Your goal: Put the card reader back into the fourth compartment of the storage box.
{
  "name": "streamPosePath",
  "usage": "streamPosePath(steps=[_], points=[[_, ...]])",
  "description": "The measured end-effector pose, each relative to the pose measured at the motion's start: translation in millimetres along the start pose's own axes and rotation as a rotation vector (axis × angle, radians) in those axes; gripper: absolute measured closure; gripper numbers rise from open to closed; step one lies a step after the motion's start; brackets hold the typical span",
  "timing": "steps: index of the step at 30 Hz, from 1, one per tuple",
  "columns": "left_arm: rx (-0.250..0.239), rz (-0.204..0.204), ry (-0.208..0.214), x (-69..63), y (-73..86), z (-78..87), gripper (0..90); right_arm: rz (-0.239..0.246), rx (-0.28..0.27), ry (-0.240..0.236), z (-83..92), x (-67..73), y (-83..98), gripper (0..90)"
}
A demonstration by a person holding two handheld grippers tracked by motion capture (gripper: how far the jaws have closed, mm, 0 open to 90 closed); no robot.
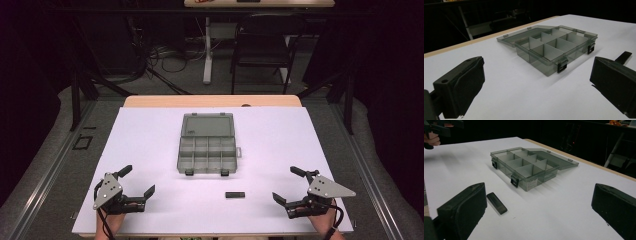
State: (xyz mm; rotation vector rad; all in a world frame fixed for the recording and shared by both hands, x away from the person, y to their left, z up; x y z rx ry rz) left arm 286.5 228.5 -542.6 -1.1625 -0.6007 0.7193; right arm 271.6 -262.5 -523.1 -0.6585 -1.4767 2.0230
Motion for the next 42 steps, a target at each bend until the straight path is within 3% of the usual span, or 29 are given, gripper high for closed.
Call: streamPosePath(steps=[15, 25, 27, 31, 42], points=[[0.005, -0.001, 0.007, 1.5, 0.8, -1.6, 0.0, 0.02, 0.048, -0.037, -7.7, -0.6, 2.7, 0.0], [0.015, 0.004, 0.011, 1.1, 2.7, -0.9, 0.0, 0.017, 0.095, -0.104, -19.1, -0.8, -1.0, 0.0], [0.021, 0.006, 0.013, 1.5, 3.1, -1.6, 0.0, 0.038, 0.102, -0.11, -24.3, -3.1, -4.2, 0.0], [0.031, 0.007, 0.014, 1.3, 4.2, -3.8, 0.0, 0.028, 0.11, -0.141, -38.6, -10.4, -9.3, 0.0], [0.024, 0.001, 0.021, -0.1, 2.5, -3.6, 0.0, 0.064, 0.132, -0.225, -67.7, -5.9, -21.4, 0.0]])
Point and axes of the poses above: each handheld gripper's, and its own axes: z roughly backward along the jaws, y roughly out of its underside, x roughly to its left, the point moved 4 cm from there along -z, roughly forward along the jaws, and after that the axes turned 1 degree about x, right-handed, at the moved point
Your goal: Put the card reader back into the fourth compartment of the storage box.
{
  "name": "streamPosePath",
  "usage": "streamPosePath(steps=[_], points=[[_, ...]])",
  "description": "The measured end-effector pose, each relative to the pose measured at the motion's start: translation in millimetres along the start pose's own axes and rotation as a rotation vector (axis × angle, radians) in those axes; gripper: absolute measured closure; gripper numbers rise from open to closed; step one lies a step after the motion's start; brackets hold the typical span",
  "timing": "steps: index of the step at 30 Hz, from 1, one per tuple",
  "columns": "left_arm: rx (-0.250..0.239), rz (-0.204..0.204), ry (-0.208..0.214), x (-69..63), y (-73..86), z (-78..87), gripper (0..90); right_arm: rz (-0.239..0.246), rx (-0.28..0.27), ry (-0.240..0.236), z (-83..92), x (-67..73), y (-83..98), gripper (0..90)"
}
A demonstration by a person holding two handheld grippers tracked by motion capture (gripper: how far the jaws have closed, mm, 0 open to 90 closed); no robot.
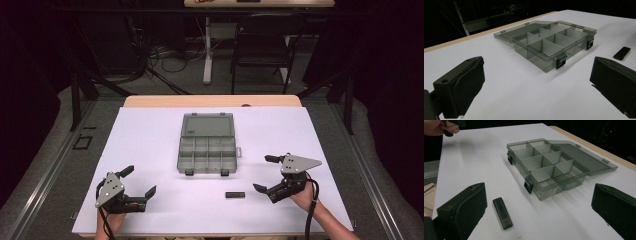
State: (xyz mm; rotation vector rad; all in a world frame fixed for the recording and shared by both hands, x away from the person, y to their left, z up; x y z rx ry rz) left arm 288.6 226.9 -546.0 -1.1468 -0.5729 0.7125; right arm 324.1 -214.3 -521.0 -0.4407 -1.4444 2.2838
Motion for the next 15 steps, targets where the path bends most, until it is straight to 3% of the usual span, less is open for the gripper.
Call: streamPosePath(steps=[7, 15], points=[[0.003, -0.001, 0.006, -0.2, -0.1, 0.0, 0.0, 0.02, 0.021, -0.04, -13.0, 2.8, -6.0, 0.0], [0.006, 0.0, 0.018, -0.1, 0.4, 0.7, 0.0, 0.059, 0.07, -0.117, -32.1, 6.7, -5.5, 0.0]])
Point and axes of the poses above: each handheld gripper's, and its own axes: z roughly backward along the jaws, y roughly out of its underside, x roughly to its left, the point moved 4 cm from there along -z, roughly forward along the jaws, and after that the axes turned 1 degree about x, right-handed, at the moved point
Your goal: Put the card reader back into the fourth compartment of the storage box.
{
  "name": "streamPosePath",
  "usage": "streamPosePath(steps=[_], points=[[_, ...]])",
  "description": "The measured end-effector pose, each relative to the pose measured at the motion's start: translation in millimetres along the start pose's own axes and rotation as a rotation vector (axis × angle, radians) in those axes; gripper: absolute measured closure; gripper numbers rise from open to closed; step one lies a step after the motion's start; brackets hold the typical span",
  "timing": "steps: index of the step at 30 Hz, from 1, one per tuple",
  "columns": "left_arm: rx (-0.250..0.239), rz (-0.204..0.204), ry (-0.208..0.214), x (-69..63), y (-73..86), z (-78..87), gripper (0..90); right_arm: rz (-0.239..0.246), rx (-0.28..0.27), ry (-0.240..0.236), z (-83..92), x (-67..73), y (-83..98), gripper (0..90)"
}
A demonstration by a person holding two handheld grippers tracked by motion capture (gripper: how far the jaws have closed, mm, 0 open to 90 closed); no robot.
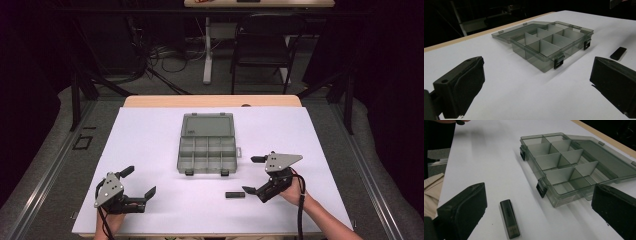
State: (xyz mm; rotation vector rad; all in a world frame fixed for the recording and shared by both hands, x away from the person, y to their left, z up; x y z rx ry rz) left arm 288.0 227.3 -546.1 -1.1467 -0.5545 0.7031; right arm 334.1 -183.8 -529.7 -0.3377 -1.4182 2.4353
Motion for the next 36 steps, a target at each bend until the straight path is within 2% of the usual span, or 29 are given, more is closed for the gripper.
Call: streamPosePath(steps=[14, 26, 28, 30, 35, 36], points=[[0.012, -0.004, 0.003, -0.3, 0.4, -1.6, 0.0, 0.047, 0.066, -0.114, -21.7, 4.6, 2.3, 0.0], [0.012, -0.007, 0.001, -0.6, 0.2, -2.8, 0.0, 0.072, 0.095, -0.161, -33.4, 7.3, 7.3, 0.0], [0.015, -0.007, 0.0, -0.2, 0.4, -2.8, 0.0, 0.074, 0.101, -0.167, -34.7, 7.9, 9.2, 3.2], [0.016, -0.008, 0.001, -0.3, 0.4, -2.8, 0.0, 0.073, 0.108, -0.188, -36.5, 8.7, 11.8, 10.0], [0.014, -0.016, 0.003, -0.7, 0.4, -2.4, 0.0, 0.093, 0.127, -0.206, -38.8, 10.1, 16.4, 16.8], [0.017, -0.018, 0.004, -0.9, 0.3, -1.9, 0.0, 0.101, 0.134, -0.22, -38.8, 10.7, 18.5, 22.1]])
Point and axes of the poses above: each handheld gripper's, and its own axes: z roughly backward along the jaws, y roughly out of its underside, x roughly to its left, the point moved 4 cm from there along -z, roughly forward along the jaws, and after that the axes turned 1 degree about x, right-handed, at the moved point
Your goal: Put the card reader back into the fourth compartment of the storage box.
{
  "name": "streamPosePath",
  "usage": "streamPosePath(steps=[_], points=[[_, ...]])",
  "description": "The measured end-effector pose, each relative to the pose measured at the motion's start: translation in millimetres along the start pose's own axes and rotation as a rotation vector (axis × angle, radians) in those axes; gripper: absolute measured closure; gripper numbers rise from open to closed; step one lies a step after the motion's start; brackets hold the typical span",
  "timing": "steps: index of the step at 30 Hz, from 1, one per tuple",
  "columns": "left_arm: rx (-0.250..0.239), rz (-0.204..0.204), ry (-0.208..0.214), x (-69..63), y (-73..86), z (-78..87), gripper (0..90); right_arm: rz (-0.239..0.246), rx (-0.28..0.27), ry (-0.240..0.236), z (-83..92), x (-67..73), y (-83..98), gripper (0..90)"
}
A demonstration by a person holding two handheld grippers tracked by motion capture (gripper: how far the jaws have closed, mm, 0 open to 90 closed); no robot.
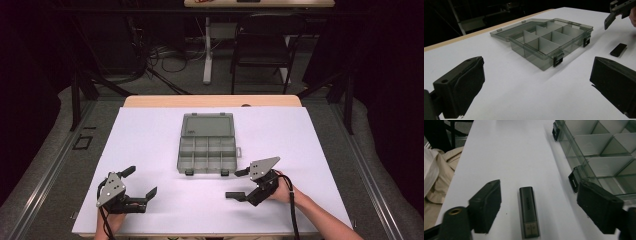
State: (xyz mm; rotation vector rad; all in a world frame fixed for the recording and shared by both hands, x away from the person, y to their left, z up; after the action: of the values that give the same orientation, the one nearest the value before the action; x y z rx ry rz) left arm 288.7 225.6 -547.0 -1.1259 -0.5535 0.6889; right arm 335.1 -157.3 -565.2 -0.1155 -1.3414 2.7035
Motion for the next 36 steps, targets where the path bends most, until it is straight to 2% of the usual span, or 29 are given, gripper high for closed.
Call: streamPosePath(steps=[1, 2, 8, 10, 11, 12, 13, 24, 36], points=[[0.0, 0.0, 0.0, 0.0, 0.0, 0.0, 0.0, 0.0, 0.0, 0.0, 0.0, 0.0, 0.0, 22.1], [0.005, -0.001, -0.009, 0.4, -0.1, 0.0, 0.0, 0.008, 0.007, -0.009, -0.3, 0.6, 1.9, 27.3], [0.004, 0.003, -0.005, 0.5, -0.1, 0.0, 0.0, 0.023, 0.052, -0.047, -6.0, 2.9, 8.0, 45.4], [0.005, 0.0, -0.001, 0.2, -0.1, 0.1, 0.0, 0.03, 0.055, -0.055, -7.3, 3.5, 8.7, 48.3], [0.007, -0.001, 0.001, 0.1, 0.2, 0.6, 0.0, 0.035, 0.068, -0.066, -9.3, 4.2, 9.9, 53.4], [0.007, -0.001, 0.001, 0.1, 0.2, 0.6, 0.0, 0.035, 0.068, -0.066, -9.3, 4.2, 9.9, 53.4], [0.008, 0.001, 0.003, 0.0, 0.6, 0.7, 0.0, 0.044, 0.078, -0.072, -11.1, 4.0, 10.7, 57.8], [0.009, 0.009, 0.003, 0.3, 1.8, 3.0, 0.0, 0.072, 0.102, -0.103, -16.4, 2.9, 14.8, 67.0], [0.015, 0.007, 0.009, 0.0, 2.2, 2.0, 0.0, 0.094, 0.105, -0.091, -17.9, 1.1, 16.9, 72.6]])
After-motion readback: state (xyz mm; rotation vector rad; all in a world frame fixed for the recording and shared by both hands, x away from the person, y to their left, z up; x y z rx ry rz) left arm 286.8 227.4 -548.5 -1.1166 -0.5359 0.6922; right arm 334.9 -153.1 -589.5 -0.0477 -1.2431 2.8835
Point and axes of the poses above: each handheld gripper's, and its own axes: z roughly backward along the jaws, y roughly out of its underside, x roughly to its left, the point moved 4 cm from there along -z, roughly forward along the jaws, and after that the axes turned 1 degree about x, right-handed, at the moved point
